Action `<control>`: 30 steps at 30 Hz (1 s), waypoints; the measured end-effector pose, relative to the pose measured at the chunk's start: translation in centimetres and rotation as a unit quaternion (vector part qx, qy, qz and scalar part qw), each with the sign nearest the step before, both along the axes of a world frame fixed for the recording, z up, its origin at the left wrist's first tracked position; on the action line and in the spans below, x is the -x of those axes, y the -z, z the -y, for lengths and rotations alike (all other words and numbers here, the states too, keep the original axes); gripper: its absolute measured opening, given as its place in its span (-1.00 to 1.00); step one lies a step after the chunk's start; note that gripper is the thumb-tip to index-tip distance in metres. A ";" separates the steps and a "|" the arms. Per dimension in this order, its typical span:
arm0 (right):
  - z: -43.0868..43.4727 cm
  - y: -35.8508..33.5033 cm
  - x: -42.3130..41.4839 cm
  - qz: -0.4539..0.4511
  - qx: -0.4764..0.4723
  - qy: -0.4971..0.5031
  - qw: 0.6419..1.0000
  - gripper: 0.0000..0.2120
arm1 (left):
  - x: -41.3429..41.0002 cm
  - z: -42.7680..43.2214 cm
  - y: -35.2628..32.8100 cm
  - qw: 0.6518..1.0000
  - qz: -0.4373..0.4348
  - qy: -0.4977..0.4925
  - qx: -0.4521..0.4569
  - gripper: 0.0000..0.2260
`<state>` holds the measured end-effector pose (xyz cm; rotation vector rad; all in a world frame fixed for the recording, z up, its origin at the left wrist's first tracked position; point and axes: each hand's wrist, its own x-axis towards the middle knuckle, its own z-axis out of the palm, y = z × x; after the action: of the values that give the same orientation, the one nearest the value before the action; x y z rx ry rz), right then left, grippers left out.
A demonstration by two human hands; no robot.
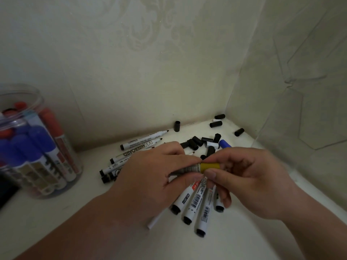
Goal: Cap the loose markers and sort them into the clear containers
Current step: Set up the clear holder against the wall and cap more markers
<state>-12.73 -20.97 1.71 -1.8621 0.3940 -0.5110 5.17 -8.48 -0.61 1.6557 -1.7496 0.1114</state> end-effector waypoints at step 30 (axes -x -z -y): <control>0.4 0.4 0.5 0.053 0.015 0.000 0.998 -0.90 | 0.1 0.1 0.3 0.996 -0.087 0.010 -0.031 -0.68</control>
<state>-13.23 -21.38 1.34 -1.8545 0.3166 -0.6155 5.08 -8.55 -0.89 1.6389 -1.6520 -0.0965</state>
